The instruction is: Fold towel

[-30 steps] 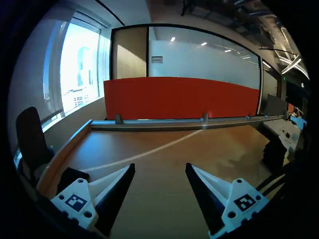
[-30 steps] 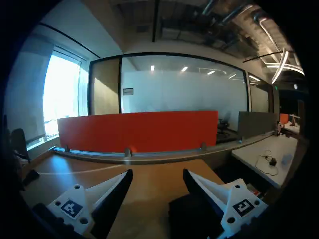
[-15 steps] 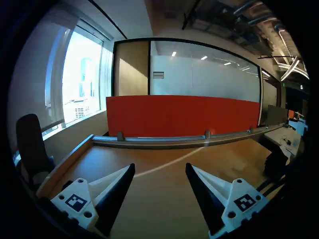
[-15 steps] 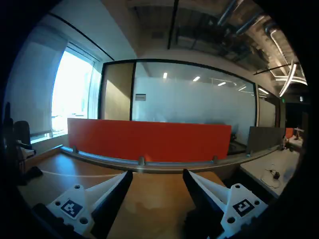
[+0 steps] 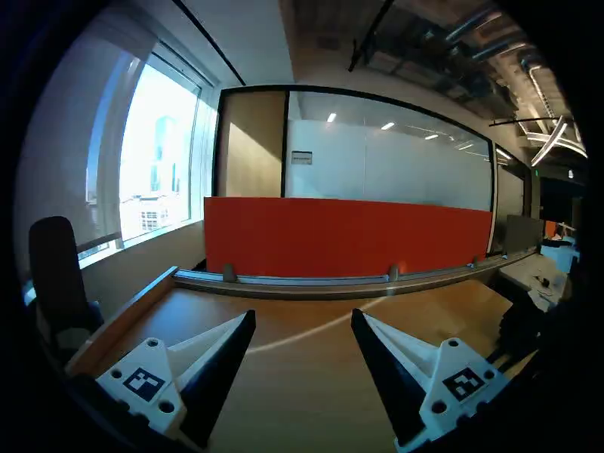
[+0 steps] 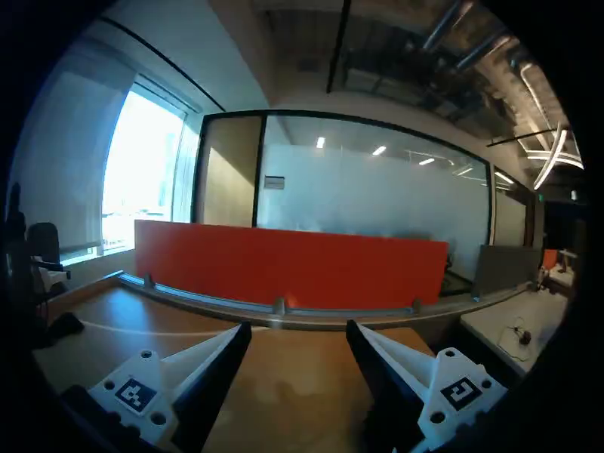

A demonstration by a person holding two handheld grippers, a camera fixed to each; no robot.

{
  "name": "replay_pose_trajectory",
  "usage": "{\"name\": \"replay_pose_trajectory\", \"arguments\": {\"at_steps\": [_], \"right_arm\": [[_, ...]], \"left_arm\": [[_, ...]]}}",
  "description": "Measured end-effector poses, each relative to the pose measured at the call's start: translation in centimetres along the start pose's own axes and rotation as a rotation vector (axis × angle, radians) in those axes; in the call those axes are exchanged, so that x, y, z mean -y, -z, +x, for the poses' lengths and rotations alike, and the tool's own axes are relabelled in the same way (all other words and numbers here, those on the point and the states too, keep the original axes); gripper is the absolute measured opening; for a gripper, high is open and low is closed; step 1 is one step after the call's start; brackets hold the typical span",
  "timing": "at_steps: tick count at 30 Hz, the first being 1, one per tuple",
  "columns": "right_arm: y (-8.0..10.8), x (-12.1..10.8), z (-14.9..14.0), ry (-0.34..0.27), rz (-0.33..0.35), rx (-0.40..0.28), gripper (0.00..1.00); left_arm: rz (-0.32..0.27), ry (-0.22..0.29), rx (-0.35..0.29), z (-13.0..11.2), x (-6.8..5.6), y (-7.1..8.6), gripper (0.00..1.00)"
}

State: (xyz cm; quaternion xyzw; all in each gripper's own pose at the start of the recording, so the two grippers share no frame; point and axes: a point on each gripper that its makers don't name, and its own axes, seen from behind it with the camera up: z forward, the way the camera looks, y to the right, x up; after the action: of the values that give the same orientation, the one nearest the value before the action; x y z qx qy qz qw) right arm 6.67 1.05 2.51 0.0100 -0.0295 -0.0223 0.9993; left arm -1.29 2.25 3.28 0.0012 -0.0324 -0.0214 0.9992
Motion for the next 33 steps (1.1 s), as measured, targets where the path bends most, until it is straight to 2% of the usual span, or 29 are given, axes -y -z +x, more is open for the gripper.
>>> {"name": "replay_pose_trajectory", "arguments": {"at_steps": [8, 18, 23, 27, 33], "right_arm": [[0.0, 0.7, 1.1, -0.021, -0.01, -0.002, 0.97], [0.1, 2.0, 1.1, -0.041, 0.001, 0.015, 0.97], [0.1, 2.4, 1.1, -0.061, 0.006, 0.029, 0.97], [0.1, 2.7, 1.2, -0.074, 0.004, 0.038, 0.97], [0.0, 2.8, 1.2, -0.088, -0.016, 0.054, 0.97]], "left_arm": [[-0.007, -0.011, -0.028, 0.5, -0.4, -0.2, 0.94], [0.012, -0.043, -0.057, 0.4, 0.0, 0.0, 0.94], [0.029, -0.074, -0.074, 0.0, 0.2, 0.2, 0.94], [0.044, -0.078, -0.093, -0.5, 0.6, 0.7, 0.94], [0.06, -0.081, -0.086, -2.2, 1.4, 1.2, 0.94]]}}
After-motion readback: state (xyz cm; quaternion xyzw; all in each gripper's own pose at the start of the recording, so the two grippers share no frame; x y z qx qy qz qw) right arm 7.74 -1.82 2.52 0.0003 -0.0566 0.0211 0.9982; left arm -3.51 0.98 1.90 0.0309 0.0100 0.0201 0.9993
